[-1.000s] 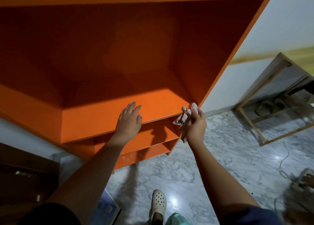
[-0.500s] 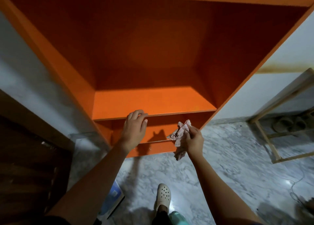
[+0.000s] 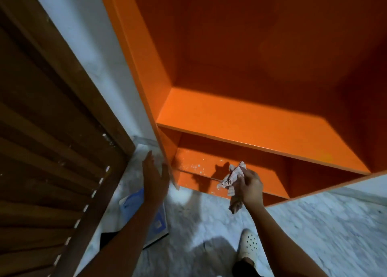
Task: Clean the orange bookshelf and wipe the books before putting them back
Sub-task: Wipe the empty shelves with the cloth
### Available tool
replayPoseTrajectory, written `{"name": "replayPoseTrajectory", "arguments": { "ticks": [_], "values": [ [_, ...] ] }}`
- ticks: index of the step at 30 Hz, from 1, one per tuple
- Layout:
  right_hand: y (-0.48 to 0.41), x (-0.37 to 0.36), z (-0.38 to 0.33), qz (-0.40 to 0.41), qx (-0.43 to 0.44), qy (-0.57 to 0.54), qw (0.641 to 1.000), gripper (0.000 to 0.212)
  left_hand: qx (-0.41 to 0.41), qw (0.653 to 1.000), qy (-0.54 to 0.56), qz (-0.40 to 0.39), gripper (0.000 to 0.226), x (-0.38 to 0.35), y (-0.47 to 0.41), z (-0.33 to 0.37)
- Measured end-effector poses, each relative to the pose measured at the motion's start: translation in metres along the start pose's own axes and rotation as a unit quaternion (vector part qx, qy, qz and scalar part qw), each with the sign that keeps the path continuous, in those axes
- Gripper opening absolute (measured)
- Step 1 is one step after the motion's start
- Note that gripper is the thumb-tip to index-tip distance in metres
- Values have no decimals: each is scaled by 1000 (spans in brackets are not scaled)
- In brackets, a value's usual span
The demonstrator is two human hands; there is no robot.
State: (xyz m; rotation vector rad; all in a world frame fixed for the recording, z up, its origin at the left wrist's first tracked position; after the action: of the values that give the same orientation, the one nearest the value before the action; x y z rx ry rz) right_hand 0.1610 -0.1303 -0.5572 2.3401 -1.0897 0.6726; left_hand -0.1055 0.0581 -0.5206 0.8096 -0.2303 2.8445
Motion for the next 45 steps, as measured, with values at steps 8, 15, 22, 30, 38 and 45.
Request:
{"name": "replayPoseTrajectory", "arguments": {
  "ticks": [8, 15, 22, 30, 38, 45],
  "values": [
    [-73, -30, 27, 50, 75, 56, 994, 27, -68, 994, 70, 40, 58, -50, -24, -34],
    [-114, -71, 50, 138, 146, 195, 960, 35, -113, 988, 78, 69, 57, -88, -39, -81],
    [-124, -95, 29, 177, 256, 202, 929, 36, -183, 977, 57, 90, 59, -104, -42, -103],
    [-134, -111, 33, 134, 266, 212, 931, 29, -214, 959, -30, 183, 55, -98, -37, -106],
    [-106, -112, 54, 61, 301, 251, 918, 40, -195, 969, -33, 150, 58, -94, -30, -100],
    [-96, -135, 45, 25, 347, 351, 869, 54, -169, 973, -52, 148, 61, -95, -32, -102]
  ]
}}
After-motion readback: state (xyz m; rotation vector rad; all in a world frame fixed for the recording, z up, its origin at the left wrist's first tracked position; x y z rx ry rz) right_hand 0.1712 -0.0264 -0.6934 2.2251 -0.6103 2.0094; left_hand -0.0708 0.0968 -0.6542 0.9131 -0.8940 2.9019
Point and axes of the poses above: each hand's wrist, its own y-axis away from the middle knuckle, its own x-axis out of the back of the hand, z = x × y, the point moved 9 cm from there along -y, towards the middle knuckle, and after that the axes turned 3 degrees about -x, right-handed, at the moved point
